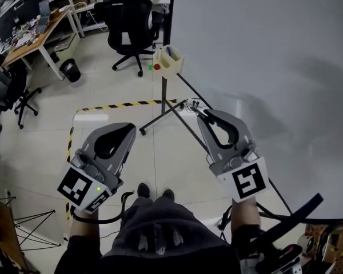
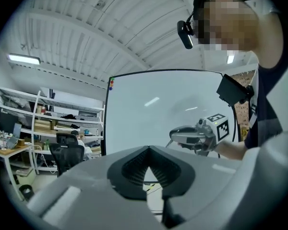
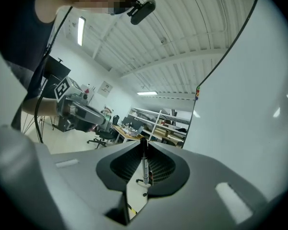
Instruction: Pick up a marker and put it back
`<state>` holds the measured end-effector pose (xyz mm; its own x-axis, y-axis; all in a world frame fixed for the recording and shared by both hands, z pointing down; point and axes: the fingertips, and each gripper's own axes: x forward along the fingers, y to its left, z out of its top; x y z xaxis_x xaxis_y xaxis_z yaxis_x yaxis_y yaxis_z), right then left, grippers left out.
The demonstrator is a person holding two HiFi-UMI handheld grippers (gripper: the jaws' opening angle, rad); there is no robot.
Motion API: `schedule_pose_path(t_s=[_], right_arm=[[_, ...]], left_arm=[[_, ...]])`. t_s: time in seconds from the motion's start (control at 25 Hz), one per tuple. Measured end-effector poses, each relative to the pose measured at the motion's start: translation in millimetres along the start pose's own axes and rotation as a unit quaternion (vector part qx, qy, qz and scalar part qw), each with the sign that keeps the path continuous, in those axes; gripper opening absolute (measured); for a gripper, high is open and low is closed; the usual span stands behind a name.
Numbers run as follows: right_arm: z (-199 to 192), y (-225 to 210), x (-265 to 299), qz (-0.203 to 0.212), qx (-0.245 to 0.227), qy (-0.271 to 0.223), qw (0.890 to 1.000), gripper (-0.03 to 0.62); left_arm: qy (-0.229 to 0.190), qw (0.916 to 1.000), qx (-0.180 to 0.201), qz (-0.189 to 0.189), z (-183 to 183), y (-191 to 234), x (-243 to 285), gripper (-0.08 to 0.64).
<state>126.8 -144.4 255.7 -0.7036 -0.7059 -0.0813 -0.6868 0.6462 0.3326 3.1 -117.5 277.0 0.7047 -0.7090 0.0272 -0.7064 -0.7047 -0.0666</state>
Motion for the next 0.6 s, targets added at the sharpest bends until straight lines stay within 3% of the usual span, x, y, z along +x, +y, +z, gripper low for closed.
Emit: schedule_pose_path(t_s=[0.6], right_arm=[[45.7,132.0,-18.7,0.027,-0.029,-0.002,0.999,0.043]], left_arm=[[-0.022,0.9992,-0.012,0.031,-12.2,-25.6,-147.1,0.006]])
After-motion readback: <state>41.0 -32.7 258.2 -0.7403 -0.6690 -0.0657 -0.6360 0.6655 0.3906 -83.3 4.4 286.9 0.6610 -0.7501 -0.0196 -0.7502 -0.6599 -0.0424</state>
